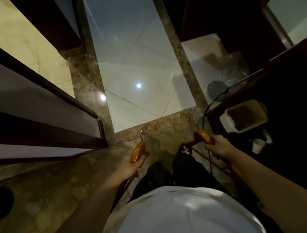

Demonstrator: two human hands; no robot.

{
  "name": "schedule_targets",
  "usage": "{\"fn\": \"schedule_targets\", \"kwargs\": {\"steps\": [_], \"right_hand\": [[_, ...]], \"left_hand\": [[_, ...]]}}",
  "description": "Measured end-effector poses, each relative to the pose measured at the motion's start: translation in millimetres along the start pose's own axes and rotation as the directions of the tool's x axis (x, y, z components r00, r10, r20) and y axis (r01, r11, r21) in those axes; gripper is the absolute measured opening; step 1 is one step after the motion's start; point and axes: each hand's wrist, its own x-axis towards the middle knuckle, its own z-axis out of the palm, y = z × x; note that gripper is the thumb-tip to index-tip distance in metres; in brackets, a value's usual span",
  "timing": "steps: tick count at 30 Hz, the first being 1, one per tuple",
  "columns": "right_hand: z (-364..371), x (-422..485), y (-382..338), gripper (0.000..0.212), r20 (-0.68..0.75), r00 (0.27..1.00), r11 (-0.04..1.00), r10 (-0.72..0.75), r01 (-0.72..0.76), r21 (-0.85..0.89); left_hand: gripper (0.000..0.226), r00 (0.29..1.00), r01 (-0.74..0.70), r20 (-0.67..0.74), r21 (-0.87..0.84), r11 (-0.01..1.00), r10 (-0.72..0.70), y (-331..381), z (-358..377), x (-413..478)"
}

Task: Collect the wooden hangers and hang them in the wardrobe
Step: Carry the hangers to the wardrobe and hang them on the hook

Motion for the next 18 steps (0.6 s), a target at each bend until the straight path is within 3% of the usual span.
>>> {"fn": "schedule_targets", "kwargs": {"steps": [3,8,14,18], "right_hand": [[-16.6,20.2,1.2,0.012,0.023,0.997,0.997,0.071,-0.071,0.011],[-57.6,60.6,-7.1,0.012,0.061,0.991,0.992,0.123,-0.124,0.016],[-108.3,119.8,-25.9,0.006,0.104,0.978,0.983,0.180,-0.177,-0.037],[-136.4,159.5,-57.3,0.011,0.140,0.980,0.986,0.140,-0.125,-0.108]], "left_hand": [[0.005,0.997,0.067,0.020,0.054,0.996,-0.069,9.7,-4.1,15.7],[0.021,0.987,0.159,-0.043,0.126,0.979,-0.154,42.9,-7.6,51.1],[0.028,0.970,0.183,-0.184,0.115,0.976,-0.160,95.2,-21.7,90.6],[0.028,0.953,0.157,-0.268,0.041,0.987,-0.140,135.9,-35.5,112.5]]}}
